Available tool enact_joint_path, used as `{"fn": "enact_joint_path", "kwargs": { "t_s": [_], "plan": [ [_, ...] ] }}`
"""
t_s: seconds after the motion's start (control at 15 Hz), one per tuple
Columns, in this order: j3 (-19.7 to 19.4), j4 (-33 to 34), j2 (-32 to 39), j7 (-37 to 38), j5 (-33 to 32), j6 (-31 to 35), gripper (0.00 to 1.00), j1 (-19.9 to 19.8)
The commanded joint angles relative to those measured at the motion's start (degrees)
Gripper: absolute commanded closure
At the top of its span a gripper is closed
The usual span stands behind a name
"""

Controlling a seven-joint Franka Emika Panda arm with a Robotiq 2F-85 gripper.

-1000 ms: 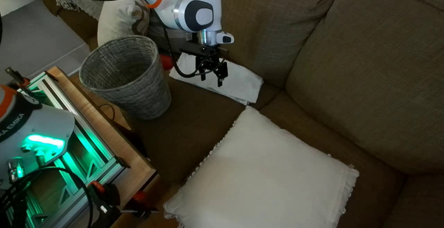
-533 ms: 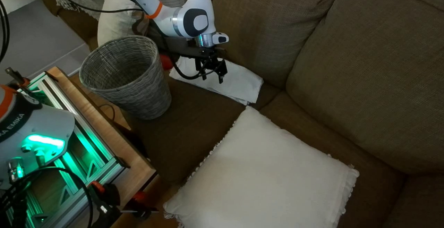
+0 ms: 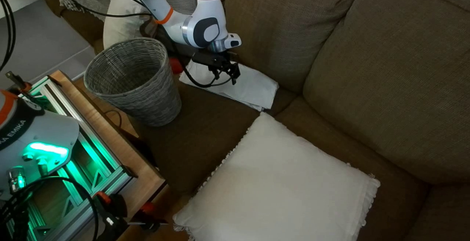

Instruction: Put the white folded cloth in the basket

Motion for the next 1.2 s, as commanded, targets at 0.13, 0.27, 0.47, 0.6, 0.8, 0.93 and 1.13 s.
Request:
{"fn": "enact_joint_path", "kwargs": {
  "t_s": [0.13,0.27,0.47,0.6,0.8,0.93,1.13],
  "plan": [
    [4.1,0.2,3.7,-4.8,2.9,12.8,0.0,-5.1],
    [4.1,0.6,4.6,-5.5,2.8,15.6,0.0,-5.3],
    [3.1,0.3,4.1,-4.9,3.2,14.9,0.0,-3.7],
    [3.1,0.4,4.2,-5.0,3.3,15.0,0.0,-3.6],
    [3.1,0.5,4.1,-4.9,3.4,15.0,0.0,-3.4],
    [3.1,0.5,4.1,-4.9,3.4,15.0,0.0,-3.4],
    [3.0,0.5,4.1,-4.9,3.4,15.0,0.0,-3.4]
  ]
}}
